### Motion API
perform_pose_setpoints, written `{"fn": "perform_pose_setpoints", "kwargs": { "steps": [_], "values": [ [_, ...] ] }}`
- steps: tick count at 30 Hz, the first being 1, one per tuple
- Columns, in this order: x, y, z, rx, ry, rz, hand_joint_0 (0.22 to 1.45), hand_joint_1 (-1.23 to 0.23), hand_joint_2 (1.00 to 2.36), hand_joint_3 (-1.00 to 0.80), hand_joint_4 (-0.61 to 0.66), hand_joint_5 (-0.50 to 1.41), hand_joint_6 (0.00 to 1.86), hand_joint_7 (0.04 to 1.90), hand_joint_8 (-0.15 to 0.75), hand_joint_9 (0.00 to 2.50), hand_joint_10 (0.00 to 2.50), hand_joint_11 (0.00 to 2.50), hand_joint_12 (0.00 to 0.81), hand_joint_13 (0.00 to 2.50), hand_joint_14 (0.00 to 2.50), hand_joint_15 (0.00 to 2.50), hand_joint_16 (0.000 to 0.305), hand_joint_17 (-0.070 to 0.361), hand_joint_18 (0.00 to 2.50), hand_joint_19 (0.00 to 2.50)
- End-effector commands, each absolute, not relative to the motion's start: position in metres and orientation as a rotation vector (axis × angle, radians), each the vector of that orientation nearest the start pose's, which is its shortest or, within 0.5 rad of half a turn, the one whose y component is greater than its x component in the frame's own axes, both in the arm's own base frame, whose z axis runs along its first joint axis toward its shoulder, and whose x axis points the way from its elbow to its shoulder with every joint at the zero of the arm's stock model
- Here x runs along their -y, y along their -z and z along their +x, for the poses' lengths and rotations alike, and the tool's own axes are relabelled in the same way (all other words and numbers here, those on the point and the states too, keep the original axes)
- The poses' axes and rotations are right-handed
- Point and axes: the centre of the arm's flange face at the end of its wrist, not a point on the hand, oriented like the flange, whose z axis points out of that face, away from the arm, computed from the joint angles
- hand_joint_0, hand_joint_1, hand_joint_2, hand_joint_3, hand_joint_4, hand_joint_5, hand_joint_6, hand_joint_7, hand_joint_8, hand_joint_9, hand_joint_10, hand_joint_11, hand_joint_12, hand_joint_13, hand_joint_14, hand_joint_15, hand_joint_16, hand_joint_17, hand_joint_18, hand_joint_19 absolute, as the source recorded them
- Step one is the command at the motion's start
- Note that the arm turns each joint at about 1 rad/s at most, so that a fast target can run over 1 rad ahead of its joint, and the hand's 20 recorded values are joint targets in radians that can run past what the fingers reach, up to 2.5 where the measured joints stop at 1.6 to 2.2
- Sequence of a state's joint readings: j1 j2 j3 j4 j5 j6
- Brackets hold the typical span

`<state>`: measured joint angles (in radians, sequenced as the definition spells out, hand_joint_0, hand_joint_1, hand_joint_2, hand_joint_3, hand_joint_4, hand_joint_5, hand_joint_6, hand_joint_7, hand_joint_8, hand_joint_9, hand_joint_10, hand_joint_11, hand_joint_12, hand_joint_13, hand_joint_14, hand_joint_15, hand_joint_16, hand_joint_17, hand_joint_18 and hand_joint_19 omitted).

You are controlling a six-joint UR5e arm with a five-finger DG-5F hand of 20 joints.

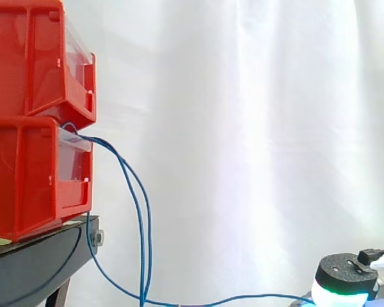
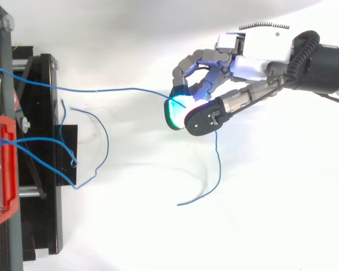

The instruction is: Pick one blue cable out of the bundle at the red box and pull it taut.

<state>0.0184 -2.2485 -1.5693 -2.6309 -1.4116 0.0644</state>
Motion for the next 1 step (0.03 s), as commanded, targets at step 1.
{"fn": "perform_pose_setpoints", "kwargs": {
  "steps": [1],
  "values": [
    [0.1371,-0.1334,0.6556,-1.191,-1.055,1.428,0.63,-0.74,1.01,-0.23,0.19,-0.11,0.91,1.08,0.364,1.06,0.01,0.94,0.334,0.75,0.01,0.38,0.048,0.108,0.62,0.27]
  ]
}}
